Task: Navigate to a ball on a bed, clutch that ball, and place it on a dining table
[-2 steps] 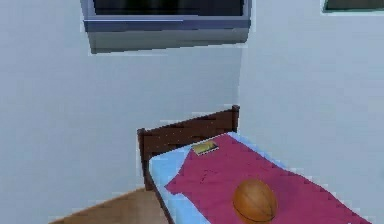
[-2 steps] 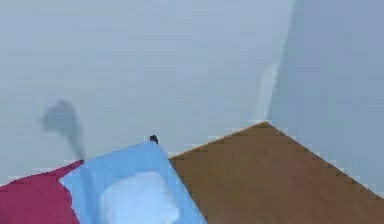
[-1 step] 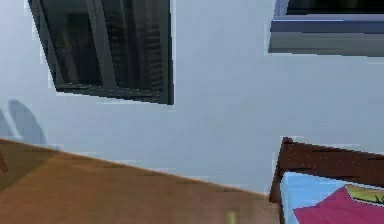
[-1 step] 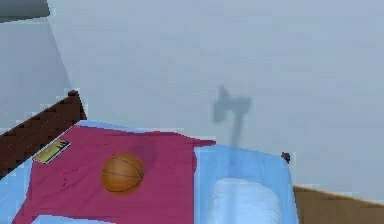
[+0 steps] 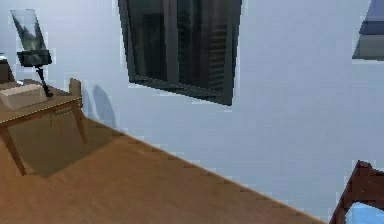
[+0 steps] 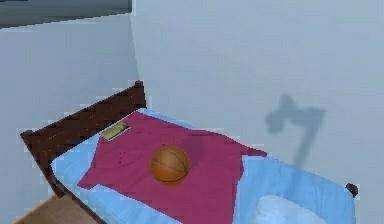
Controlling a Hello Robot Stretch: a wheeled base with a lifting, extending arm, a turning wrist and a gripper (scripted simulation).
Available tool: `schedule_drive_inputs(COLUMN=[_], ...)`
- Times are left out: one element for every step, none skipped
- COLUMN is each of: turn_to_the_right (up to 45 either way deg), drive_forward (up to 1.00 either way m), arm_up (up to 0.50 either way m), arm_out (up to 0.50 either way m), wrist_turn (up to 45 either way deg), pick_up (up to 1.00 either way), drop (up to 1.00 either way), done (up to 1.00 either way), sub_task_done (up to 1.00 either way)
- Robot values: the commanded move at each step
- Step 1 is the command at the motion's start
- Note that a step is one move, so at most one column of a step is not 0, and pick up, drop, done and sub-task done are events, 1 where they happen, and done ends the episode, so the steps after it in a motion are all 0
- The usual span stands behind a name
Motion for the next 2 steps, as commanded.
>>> schedule_drive_inputs(turn_to_the_right=[0.0,0.0], drive_forward=[0.00,0.00], arm_up=[0.50,0.12], arm_out=[0.00,0.00], wrist_turn=[0.0,0.0], pick_up=[0.00,0.00], drop=[0.00,0.00], done=[0.00,0.00], sub_task_done=[0.00,0.00])
